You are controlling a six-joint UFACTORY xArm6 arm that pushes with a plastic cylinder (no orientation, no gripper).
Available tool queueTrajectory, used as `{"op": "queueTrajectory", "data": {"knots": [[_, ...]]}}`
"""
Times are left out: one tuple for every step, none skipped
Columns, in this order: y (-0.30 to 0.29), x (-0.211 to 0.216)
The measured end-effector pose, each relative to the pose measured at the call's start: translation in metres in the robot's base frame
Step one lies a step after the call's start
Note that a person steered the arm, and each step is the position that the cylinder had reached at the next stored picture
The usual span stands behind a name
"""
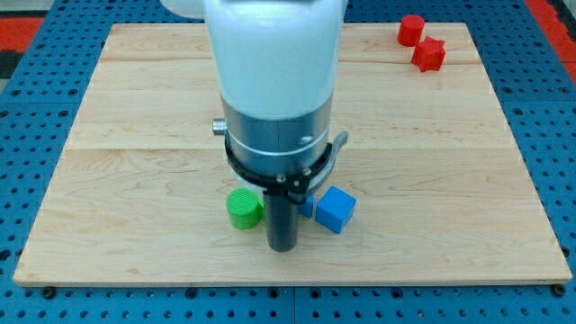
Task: Move green circle towards yellow heart
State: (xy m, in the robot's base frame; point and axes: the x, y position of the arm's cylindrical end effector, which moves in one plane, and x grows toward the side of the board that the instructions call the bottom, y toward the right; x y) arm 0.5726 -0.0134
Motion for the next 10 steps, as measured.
{"op": "queueTrajectory", "data": {"knots": [[-0.029,-0.006],[-0.063,-0.019],[-0.079,-0.043],[-0.082,-0.069],[-0.083,-0.094],[-0.083,-0.110],[-0.083,-0.114],[-0.085,-0.139],[-0.086,-0.166],[-0.088,-0.175]]}}
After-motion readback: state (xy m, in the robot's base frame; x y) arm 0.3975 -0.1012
